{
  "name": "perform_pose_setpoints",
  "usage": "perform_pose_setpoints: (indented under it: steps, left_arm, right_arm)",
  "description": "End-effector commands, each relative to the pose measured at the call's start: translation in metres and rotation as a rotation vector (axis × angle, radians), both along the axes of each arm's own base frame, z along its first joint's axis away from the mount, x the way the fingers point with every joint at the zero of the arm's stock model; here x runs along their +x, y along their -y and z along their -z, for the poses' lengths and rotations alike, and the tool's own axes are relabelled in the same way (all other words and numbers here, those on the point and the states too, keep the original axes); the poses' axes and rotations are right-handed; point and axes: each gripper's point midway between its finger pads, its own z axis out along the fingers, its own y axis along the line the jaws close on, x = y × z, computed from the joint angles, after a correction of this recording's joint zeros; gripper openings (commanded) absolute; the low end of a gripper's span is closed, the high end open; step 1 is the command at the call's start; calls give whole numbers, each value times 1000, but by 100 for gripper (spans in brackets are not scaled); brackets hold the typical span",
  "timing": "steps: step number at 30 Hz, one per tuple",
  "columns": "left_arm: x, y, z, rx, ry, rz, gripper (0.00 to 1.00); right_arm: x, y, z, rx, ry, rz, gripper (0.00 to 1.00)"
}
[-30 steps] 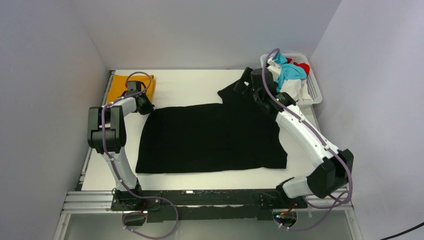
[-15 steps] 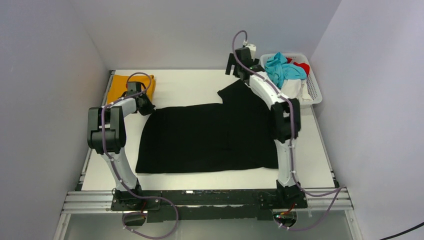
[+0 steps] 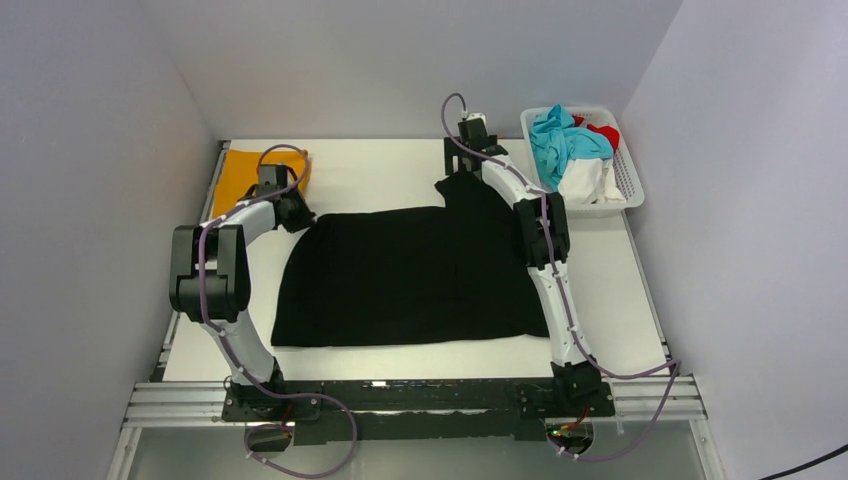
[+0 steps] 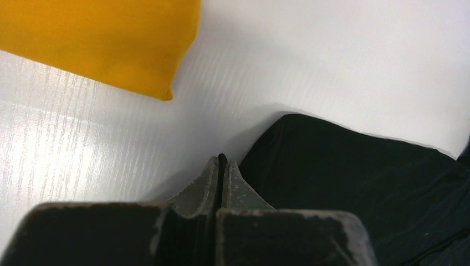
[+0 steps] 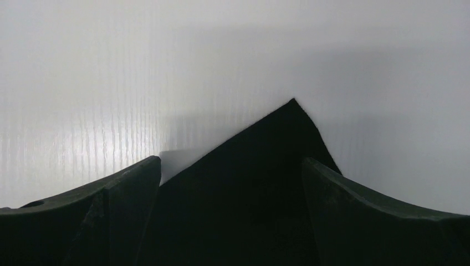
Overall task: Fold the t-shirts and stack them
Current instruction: Grab the side of the flattened tshirt furthest away from the robot with both arms
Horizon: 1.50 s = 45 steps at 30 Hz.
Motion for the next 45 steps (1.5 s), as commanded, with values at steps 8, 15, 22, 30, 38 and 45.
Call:
perform_pose_setpoints:
  steps: [8,15,22,30,38,45]
  left_arm:
    - [-1,7,-29,47,68,14,0]
    - [-7,2,-34,69,70,-4,0]
    - [-10,4,-35,63,67,-4,0]
    - [-3,3,-40,71,88,0,0]
    - [1,5,-57,66,136,15,0]
    - [-16,8,-60,49,159,19,0]
  right_arm:
    - [-17,8,24,-50,-94,-64,81]
    - [-46,30,37,30,-190,38,62]
    - [-62,41,34,38,-192,76,54]
    - [-41,23,24,151,-136,64,6]
    - [-25,6,-59,219,51,-44,0]
    - [-83,4,-92,267,78,-118,0]
